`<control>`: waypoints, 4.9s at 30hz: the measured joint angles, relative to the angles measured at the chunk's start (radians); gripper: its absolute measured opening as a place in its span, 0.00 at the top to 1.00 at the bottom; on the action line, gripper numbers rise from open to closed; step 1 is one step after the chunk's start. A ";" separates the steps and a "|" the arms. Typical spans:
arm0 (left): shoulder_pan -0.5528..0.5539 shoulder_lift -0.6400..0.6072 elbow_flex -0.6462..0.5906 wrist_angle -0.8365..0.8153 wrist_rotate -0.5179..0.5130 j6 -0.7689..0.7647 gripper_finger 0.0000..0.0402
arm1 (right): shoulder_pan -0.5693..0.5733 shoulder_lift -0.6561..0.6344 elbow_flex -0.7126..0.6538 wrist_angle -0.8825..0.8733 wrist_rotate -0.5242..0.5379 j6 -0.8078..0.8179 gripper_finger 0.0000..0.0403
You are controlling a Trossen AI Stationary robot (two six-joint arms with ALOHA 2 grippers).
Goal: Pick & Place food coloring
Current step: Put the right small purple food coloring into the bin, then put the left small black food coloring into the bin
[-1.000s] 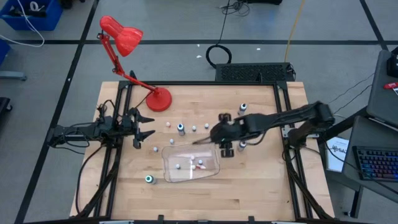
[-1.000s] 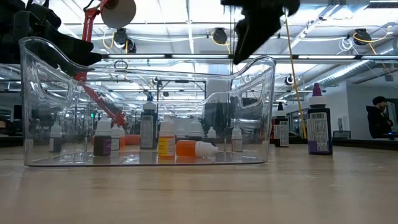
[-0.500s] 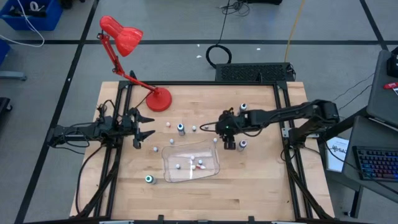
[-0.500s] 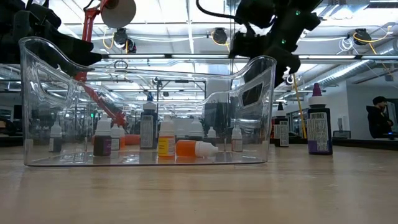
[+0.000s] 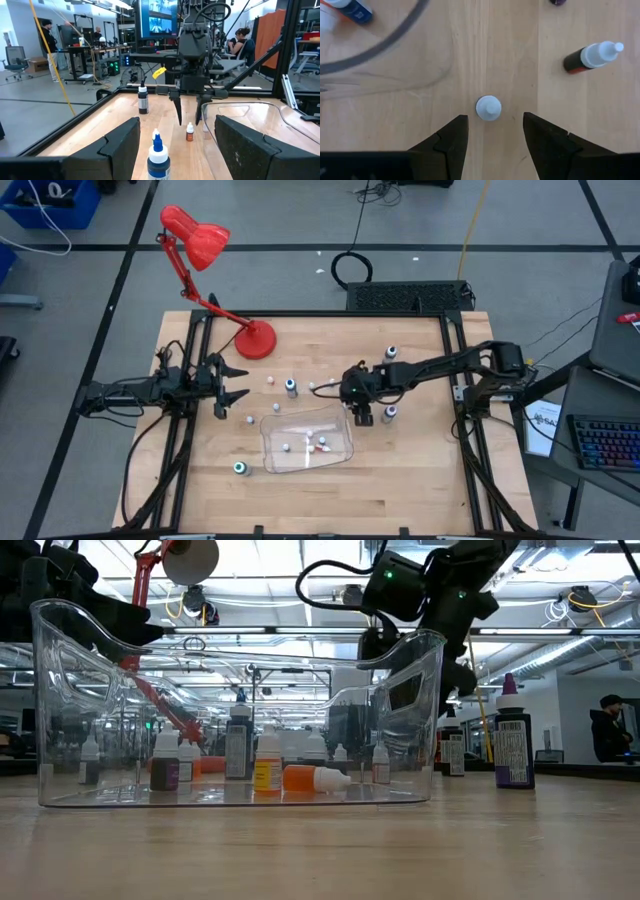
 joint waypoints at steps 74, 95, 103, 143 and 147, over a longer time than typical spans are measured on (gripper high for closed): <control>0.000 0.000 0.000 0.000 0.000 0.000 0.36 | 0.215 0.084 0.601 -0.410 0.137 -0.026 0.90; 0.000 0.000 0.000 -0.001 0.000 0.000 0.36 | 0.230 0.357 0.709 -0.397 -0.020 -0.055 0.90; 0.000 0.000 0.000 0.000 0.000 0.000 0.36 | 0.214 0.357 0.630 -0.314 -0.019 -0.055 0.90; 0.000 0.000 0.000 0.000 0.000 0.000 0.36 | 0.192 0.350 0.493 -0.125 -0.020 0.005 0.64; 0.000 0.000 0.000 0.000 0.000 0.000 0.36 | 0.193 0.332 0.493 -0.123 -0.020 0.009 0.57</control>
